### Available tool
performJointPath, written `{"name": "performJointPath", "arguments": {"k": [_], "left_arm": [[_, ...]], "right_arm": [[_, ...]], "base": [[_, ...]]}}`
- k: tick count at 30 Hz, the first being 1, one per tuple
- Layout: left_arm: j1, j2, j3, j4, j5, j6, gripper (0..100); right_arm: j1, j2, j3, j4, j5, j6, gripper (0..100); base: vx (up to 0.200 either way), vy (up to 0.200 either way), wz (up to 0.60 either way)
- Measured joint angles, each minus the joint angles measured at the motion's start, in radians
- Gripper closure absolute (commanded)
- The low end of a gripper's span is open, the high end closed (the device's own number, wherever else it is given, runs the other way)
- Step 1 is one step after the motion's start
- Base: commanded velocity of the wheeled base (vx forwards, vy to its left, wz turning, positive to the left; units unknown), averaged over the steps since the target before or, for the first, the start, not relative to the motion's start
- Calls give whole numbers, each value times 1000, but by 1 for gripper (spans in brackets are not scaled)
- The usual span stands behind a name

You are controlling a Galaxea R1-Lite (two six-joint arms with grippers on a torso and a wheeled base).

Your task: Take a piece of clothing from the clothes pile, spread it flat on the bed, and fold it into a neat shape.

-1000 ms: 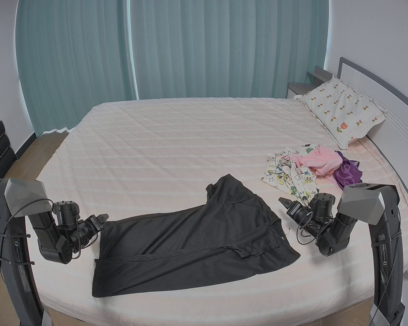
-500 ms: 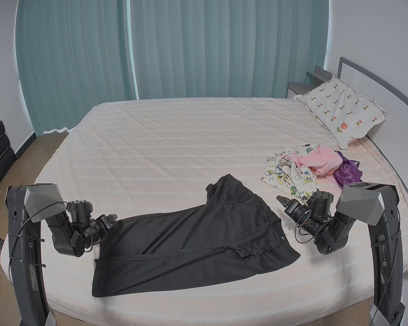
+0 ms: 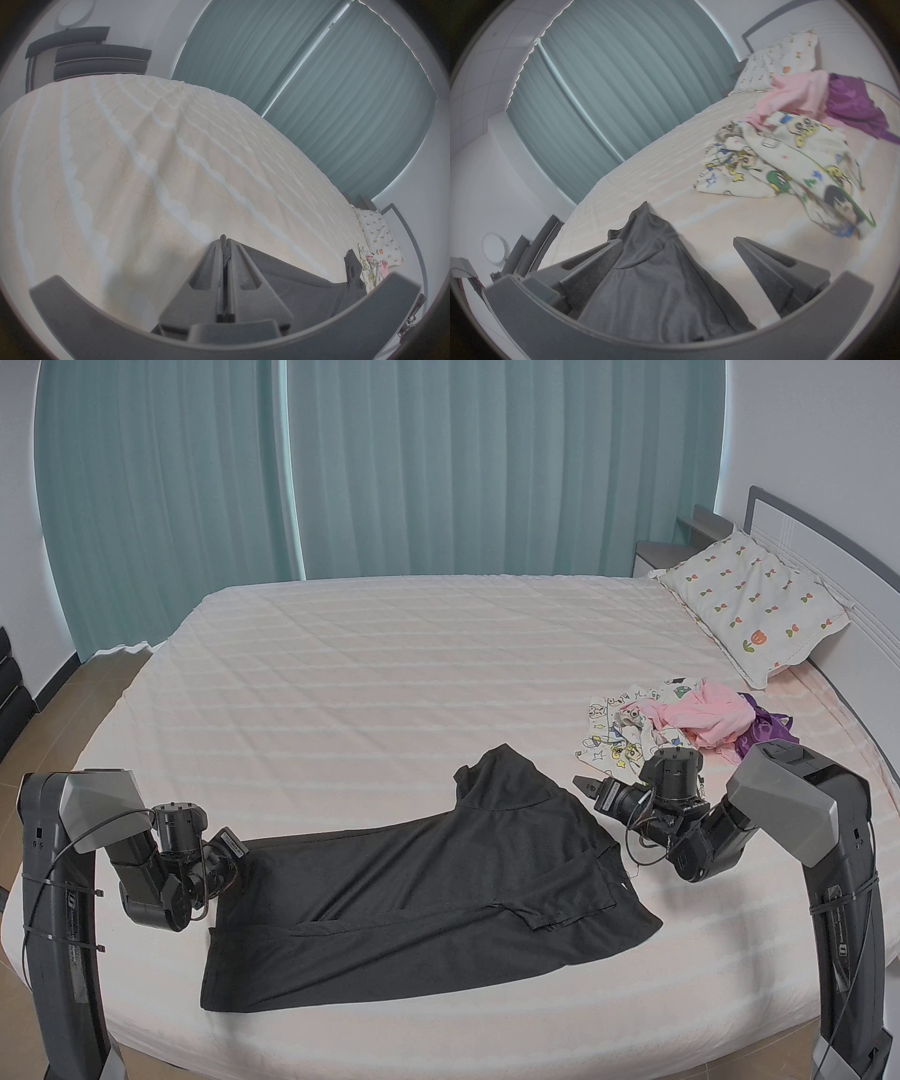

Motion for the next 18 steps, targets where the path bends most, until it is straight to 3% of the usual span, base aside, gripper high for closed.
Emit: {"name": "performJointPath", "arguments": {"k": [9,18], "left_arm": [[-2,-13,37,-40,12,-51,100],[-1,-33,73,-48,14,-83,100]], "right_arm": [[23,60,-258,212,62,-104,0],[50,129,-369,285,45,-127,0]], "base": [[0,0,0],[0,0,0]]}}
